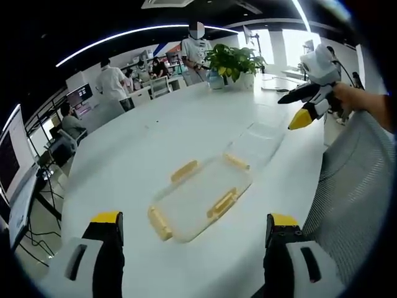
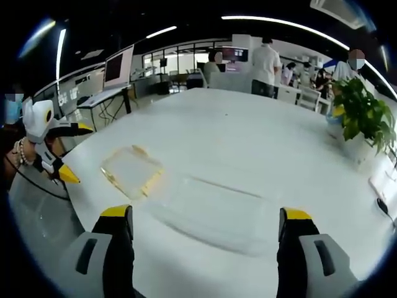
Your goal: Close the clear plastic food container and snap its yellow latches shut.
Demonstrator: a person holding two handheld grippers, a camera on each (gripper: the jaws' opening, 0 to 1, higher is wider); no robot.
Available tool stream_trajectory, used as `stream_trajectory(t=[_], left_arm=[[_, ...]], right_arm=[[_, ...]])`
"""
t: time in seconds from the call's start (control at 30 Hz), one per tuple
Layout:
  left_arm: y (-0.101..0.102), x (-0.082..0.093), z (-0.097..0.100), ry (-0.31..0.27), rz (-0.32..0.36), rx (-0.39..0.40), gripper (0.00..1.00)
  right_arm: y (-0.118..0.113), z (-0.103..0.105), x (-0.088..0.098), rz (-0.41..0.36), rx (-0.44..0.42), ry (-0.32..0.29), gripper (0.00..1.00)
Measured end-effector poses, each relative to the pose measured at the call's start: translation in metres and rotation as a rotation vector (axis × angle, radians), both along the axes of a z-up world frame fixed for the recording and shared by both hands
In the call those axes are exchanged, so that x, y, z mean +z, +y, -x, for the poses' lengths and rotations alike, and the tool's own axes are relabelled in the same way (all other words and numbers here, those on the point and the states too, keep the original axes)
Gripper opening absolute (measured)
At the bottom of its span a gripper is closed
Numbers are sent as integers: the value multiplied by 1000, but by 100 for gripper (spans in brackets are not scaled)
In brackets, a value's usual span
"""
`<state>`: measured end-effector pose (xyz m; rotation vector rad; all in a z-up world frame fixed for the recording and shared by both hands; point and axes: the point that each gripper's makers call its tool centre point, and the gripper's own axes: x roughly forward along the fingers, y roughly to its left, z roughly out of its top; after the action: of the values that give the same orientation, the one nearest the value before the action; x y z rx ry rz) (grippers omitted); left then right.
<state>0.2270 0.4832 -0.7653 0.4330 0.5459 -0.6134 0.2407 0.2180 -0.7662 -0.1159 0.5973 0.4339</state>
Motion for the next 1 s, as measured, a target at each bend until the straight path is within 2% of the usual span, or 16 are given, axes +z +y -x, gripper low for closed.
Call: stream_trajectory(t=[0.6,0.73,0.9,1.0], left_arm=[[-2,-7,4,34,2,-13,94],[-12,-7,8,73,63,-36,97],[-7,-5,6,65,50,-42,99],[-3,-8,9,109,76,-50,99]], right_arm=[[5,2,-3,5,23,15,95],[8,3,-2,-13,30,18,95],[12,4,2,-12,40,14,97],[19,2,12,-39,69,-10,98]])
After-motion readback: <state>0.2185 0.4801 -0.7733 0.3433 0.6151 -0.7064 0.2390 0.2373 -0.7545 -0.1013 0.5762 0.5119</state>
